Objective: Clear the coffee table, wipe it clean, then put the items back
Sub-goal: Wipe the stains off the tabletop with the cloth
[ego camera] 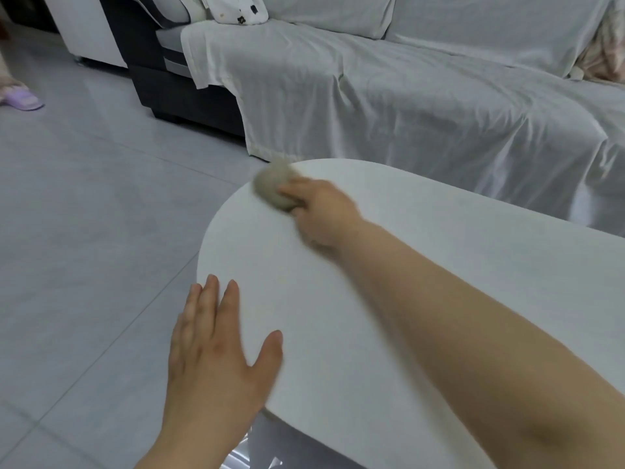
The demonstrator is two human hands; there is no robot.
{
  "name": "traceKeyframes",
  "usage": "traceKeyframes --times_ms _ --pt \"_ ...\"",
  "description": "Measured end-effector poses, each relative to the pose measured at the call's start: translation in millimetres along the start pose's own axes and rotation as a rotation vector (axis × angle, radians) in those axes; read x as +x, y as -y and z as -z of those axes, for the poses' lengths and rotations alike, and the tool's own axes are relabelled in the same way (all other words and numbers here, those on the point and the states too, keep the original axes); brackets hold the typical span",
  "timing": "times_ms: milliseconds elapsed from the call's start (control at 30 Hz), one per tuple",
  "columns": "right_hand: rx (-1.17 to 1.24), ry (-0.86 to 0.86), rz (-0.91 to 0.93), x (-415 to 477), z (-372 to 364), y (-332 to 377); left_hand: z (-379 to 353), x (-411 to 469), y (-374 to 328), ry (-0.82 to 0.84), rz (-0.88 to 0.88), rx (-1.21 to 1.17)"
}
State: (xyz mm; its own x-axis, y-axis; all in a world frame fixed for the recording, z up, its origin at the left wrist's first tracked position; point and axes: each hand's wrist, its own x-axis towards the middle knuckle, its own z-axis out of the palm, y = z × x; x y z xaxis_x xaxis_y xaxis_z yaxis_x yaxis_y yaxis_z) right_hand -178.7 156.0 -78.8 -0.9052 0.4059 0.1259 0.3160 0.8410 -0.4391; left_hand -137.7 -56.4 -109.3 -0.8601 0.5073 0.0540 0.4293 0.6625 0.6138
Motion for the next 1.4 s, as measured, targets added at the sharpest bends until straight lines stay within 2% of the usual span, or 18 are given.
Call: traceKeyframes --times_ms 67,167,300,467,533,633,800,900,967,1033,1167,1200,1267,1400 --pt "0.028 0.069 0.147 -8 -10 14 0 0 -1 0.006 0.005 0.000" --pt "0.055 0.056 0.100 -6 -1 -2 1 -1 -4 0.011 0.006 0.001" --pt "0.041 -0.095 -0.218 -23 41 -76 0 0 -2 0.003 -0.001 -0.011" --pt "-0.117 -0.281 -0.753 -99 101 -167 -2 1 1 0.012 -0.007 -0.032" --pt "-0.124 -0.295 -0.821 -116 105 -169 -2 1 2 0.012 -0.008 -0.039" --pt "-0.064 -0.279 -0.714 -122 91 -131 -1 1 2 0.015 -0.010 -0.056" --pt "-0.010 -0.113 -0.168 -155 36 -17 0 1 1 0.011 -0.004 -0.168" --pt "0.000 0.019 0.014 -186 15 22 1 0 0 0.020 -0.012 -0.192" --pt "0.004 0.085 0.034 -205 23 17 2 0 1 0.029 -0.017 -0.187" --pt "-0.015 0.075 -0.047 -224 39 -5 1 0 1 0.039 -0.017 -0.178" --pt "-0.073 -0.172 -0.511 -249 65 -33 1 0 2 0.052 -0.023 -0.155" --pt "-0.089 -0.200 -0.571 -249 63 -30 1 0 2 0.052 -0.027 -0.142" --pt "-0.098 -0.204 -0.531 -246 52 -13 2 0 1 0.042 -0.034 -0.113" --pt "-0.006 -0.053 -0.154 -254 17 41 3 -2 -4 0.027 -0.032 -0.040"
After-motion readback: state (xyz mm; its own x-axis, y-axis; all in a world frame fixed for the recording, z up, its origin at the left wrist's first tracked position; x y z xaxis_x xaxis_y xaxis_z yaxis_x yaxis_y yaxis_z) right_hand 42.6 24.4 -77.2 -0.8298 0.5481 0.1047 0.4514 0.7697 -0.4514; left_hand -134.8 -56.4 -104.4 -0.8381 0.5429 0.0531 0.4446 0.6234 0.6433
